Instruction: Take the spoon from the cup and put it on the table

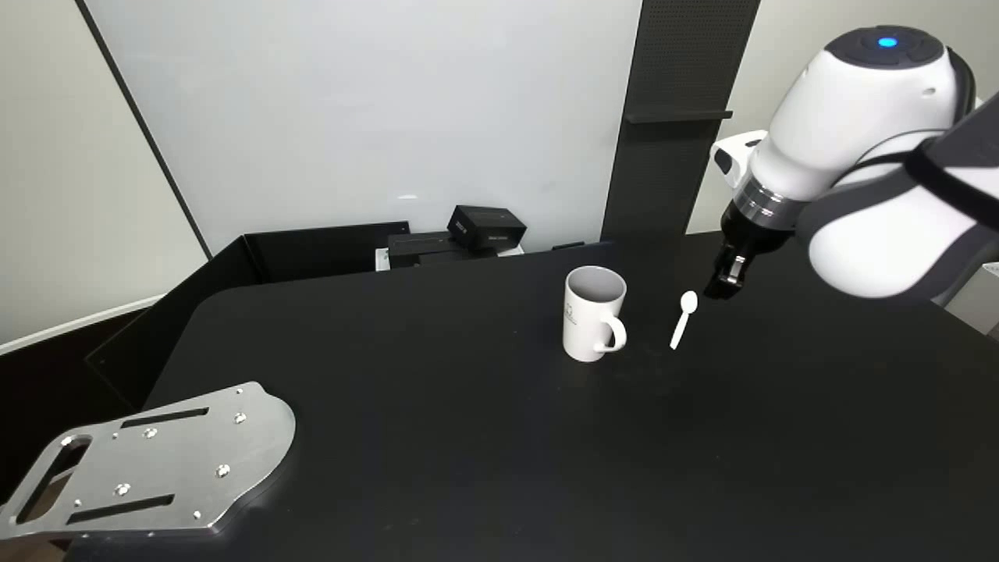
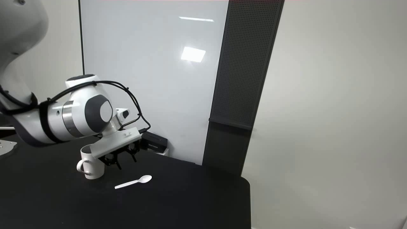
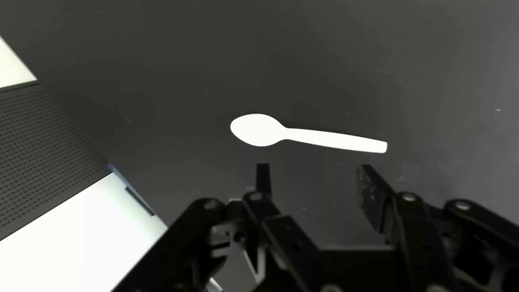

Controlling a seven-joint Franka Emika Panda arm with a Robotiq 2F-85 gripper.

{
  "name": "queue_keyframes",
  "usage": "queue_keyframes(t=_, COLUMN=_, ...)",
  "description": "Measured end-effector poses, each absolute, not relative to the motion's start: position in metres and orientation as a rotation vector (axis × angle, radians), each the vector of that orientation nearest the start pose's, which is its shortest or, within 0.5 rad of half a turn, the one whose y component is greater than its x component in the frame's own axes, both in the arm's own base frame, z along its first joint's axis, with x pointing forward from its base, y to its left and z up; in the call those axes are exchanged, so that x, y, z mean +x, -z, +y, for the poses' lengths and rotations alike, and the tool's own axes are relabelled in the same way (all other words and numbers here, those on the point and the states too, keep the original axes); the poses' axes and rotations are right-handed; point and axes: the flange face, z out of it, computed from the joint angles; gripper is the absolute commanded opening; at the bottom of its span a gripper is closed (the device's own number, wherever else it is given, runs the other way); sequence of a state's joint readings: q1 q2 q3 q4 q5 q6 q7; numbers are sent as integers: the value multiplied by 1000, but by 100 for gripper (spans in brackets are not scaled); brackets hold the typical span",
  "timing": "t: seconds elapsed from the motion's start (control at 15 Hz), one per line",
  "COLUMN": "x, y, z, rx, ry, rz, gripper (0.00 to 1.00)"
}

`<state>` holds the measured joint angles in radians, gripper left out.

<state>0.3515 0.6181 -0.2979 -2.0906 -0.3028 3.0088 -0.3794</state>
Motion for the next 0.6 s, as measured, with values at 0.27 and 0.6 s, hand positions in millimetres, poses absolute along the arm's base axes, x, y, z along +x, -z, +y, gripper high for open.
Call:
queue_keyframes(t=0.27, x=611, y=-209, z=56, rx=-3056, ry=193, rz=-1113, gripper=100)
queue_keyframes(t=0.6, x=625, y=-253, z=38, rx=-2968, ry=-21, rz=-842, gripper=100)
